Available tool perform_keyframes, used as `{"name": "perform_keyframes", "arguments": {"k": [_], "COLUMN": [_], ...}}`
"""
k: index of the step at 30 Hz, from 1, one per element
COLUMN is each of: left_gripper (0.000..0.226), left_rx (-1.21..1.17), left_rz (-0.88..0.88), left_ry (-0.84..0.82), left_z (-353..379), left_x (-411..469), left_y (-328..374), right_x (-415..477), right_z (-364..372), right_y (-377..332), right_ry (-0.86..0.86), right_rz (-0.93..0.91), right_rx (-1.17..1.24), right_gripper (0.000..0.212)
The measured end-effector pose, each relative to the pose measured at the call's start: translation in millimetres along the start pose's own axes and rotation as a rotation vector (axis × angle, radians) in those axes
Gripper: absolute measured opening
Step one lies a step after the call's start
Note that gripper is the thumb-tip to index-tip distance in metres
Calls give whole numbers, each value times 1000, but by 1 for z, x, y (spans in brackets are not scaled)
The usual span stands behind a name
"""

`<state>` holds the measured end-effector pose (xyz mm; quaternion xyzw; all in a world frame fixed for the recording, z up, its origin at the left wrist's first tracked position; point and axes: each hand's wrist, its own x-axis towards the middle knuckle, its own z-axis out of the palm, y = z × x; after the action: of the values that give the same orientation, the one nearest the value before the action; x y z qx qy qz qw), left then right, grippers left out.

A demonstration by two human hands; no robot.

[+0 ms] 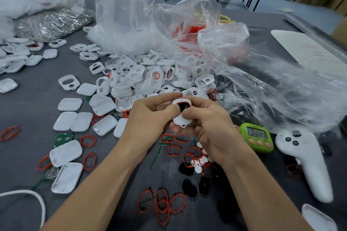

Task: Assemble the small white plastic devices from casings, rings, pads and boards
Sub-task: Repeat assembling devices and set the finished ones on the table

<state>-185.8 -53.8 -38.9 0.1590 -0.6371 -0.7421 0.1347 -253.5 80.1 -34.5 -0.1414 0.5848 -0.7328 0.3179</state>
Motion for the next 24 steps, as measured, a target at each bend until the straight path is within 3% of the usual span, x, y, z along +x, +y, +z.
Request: {"name": "perform_keyframes", "arguments": {"k": [9, 15, 21, 24], "left_gripper": [25, 32, 33, 31], "left_rx": [12, -37, 34, 198], "left_rz": [2, -30, 17, 108], "left_ry": [92, 10, 156, 264], "left_z": [-3, -1, -2, -4], "left_x": [0, 1, 4, 0], "left_y": [-2, -1, -2, -3], "right_x": [1, 2, -4, -25], "right_z": [2, 5, 10, -7], "right_y": [7, 6, -5, -17], "right_ry": [-81, 71, 100, 148], "right_rz": [3, 13, -21, -22], "right_rx": [-19, -13, -235, -431], "right_gripper": [40, 44, 41, 34]}}
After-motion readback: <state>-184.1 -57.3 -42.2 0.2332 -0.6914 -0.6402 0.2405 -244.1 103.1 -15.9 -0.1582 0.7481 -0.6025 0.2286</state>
